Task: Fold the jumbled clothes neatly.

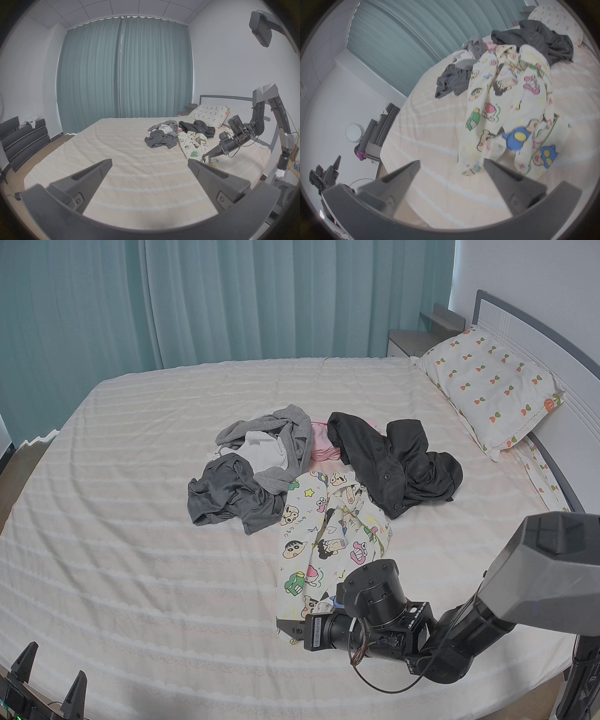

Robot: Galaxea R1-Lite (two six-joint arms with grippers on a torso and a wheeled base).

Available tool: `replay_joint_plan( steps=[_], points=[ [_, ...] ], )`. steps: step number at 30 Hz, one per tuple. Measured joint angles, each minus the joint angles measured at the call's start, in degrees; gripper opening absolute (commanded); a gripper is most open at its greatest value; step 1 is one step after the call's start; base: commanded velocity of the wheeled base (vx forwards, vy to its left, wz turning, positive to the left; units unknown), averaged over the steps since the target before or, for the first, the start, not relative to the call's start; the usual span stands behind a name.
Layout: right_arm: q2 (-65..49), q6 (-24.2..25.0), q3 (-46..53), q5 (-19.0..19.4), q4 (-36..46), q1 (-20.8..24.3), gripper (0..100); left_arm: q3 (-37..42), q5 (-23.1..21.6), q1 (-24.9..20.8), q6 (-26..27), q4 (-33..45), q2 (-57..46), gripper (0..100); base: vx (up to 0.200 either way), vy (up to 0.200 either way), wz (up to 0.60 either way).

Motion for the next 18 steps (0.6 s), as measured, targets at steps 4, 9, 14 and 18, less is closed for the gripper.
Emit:
replay_joint_plan(
  steps=[4,9,14,18],
  points=[
    [0.88,0.06,0.99,-0.09,-0.33,0.35,100,0.0,0.0,0.0,0.0,0.0,0.0,100,0.0,0.0,0.0],
    [-2.93,0.3,6.45,0.9,-0.82,-1.88,100,0.0,0.0,0.0,0.0,0.0,0.0,100,0.0,0.0,0.0],
    [-8.11,-0.17,13.95,7.27,-3.17,-9.26,100,0.0,0.0,0.0,0.0,0.0,0.0,100,0.0,0.0,0.0],
    [-10.23,-1.89,17.53,12.61,-4.71,-15.88,100,0.0,-0.02,0.02,0.0,0.0,0.0,100,0.0,0.0,0.0]
  ],
)
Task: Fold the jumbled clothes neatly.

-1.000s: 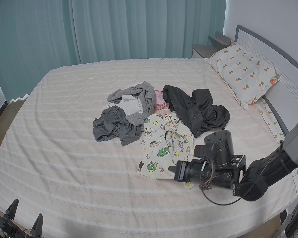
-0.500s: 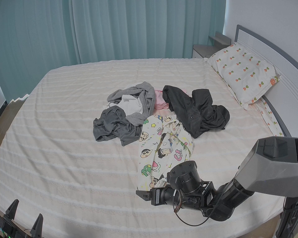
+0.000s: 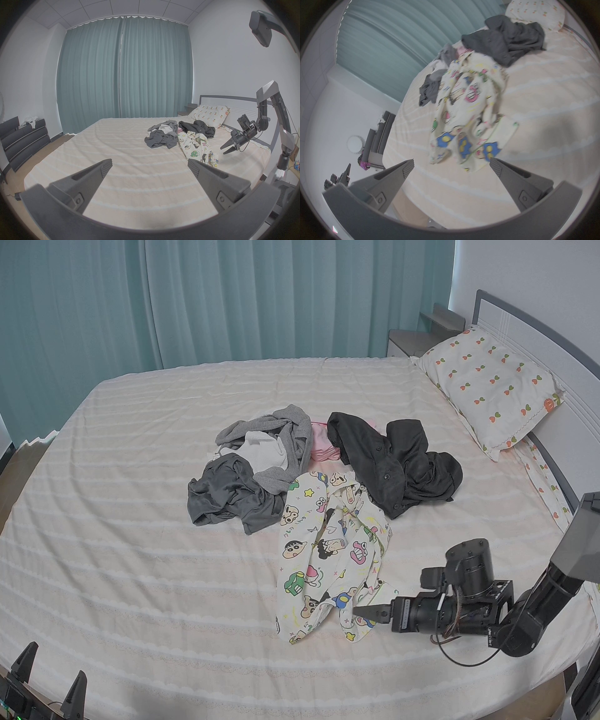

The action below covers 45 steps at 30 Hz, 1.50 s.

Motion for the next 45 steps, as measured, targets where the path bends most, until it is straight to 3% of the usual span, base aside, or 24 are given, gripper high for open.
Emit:
replay_joint_plan(
  steps=[5,11,21,37,45],
  points=[
    [2.04,-2.55,0.51,2.0,-1.73,-5.56,100,0.0,0.0,0.02,0.0,0.0,0.0,100,0.0,0.0,0.0],
    [8.27,-5.19,-5.35,2.61,-2.49,-8.42,100,0.0,0.0,-0.02,0.0,0.0,0.0,100,0.0,0.0,0.0],
    [16.13,-10.89,-15.1,2.96,1.19,-10.33,100,0.0,0.02,0.02,0.0,0.0,0.0,100,0.0,0.0,0.0],
    [18.3,-16.94,-17.35,3.16,1.54,-12.64,100,0.0,0.0,0.02,0.0,0.0,0.0,100,0.0,0.0,0.0],
    [18.93,-21.19,-16.35,8.96,1.63,-11.24,100,0.0,0.02,-0.02,0.0,0.0,0.0,100,0.0,0.0,0.0]
  ],
)
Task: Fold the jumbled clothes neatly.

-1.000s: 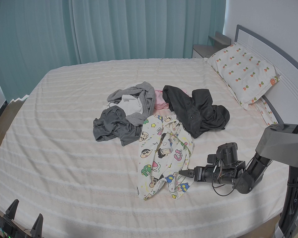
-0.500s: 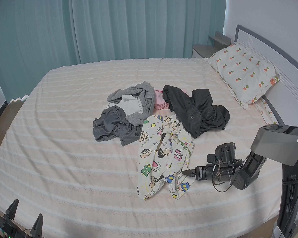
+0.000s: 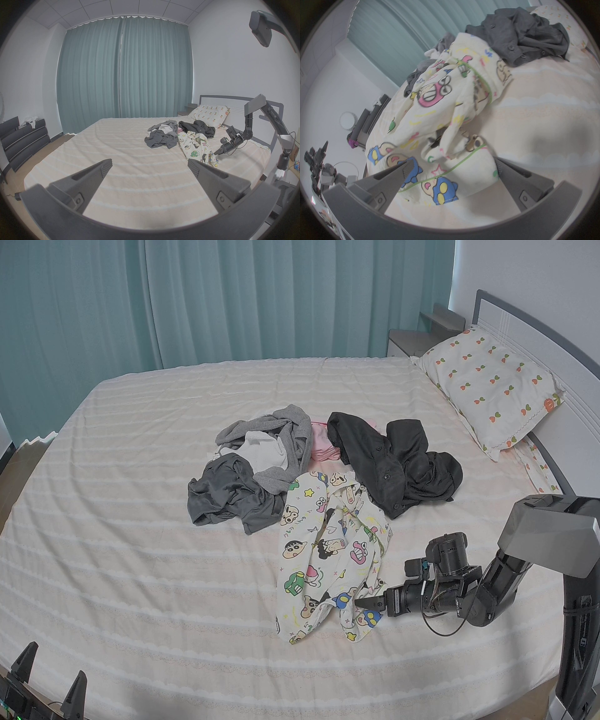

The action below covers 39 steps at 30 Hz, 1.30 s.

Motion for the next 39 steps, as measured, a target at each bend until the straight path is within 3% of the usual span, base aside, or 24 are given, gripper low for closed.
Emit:
replay_joint_plan(
  steps=[5,6,18,25,34,39],
  points=[
    [0.06,-2.05,0.49,2.33,2.26,-0.02,100,0.0,0.0,0.05,0.0,-0.02,0.0,100,0.0,0.0,0.0],
    [0.04,-2.46,0.49,2.9,2.79,-0.06,0,0.0,0.0,0.05,0.0,0.0,0.0,100,0.0,0.0,0.0],
    [0.0,-3.74,-1.44,4.0,4.8,0.55,0,0.0,-0.02,0.0,0.0,0.0,0.0,100,0.0,0.0,0.0],
    [-3.0,-3.64,2.83,5.56,3.13,1.13,0,0.0,0.01,0.05,0.0,0.0,0.0,100,0.0,0.0,0.0],
    [-13.36,0.55,18.08,8.78,-12.73,1.11,0,0.0,0.15,0.0,0.39,-0.13,0.0,100,0.0,0.0,0.0],
    [-18.88,3.84,27.09,10.47,-17.08,1.16,0,0.0,0.55,-0.02,0.06,-0.16,0.0,100,0.0,0.0,0.0]
  ],
)
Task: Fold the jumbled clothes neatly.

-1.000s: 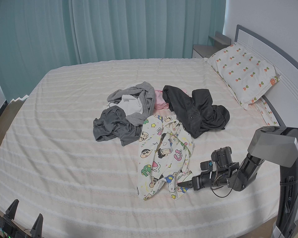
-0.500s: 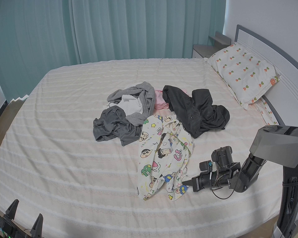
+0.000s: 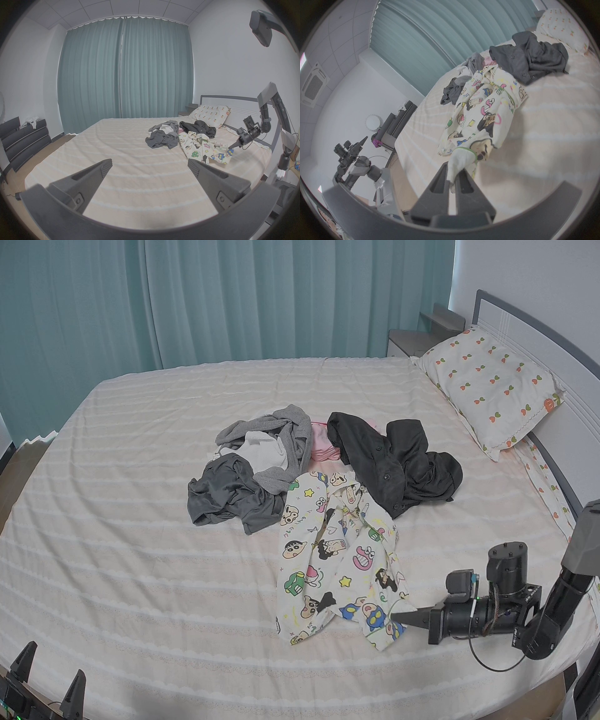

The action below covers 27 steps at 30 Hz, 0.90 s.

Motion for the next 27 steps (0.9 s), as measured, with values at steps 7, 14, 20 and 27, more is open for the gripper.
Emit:
replay_joint_plan(
  steps=[7,14,20,27],
  points=[
    [0.2,1.06,8.72,-0.68,-1.55,2.71,0,0.0,0.09,0.0,-0.16,-0.01,0.0,100,0.0,0.0,0.0],
    [6.38,0.9,10.01,-3.55,-3.36,3.33,100,0.0,-0.02,-0.04,0.05,-0.09,0.0,100,0.0,0.0,0.0],
    [8.66,0.9,10.81,-7.17,-3.94,1.22,100,0.0,-0.05,0.0,0.2,-0.11,0.0,100,0.0,0.0,0.0],
    [9.94,0.84,8.24,-8.81,-6.1,-4.46,100,0.0,-0.29,0.0,1.06,-0.11,0.0,100,0.0,0.0,0.0]
  ],
)
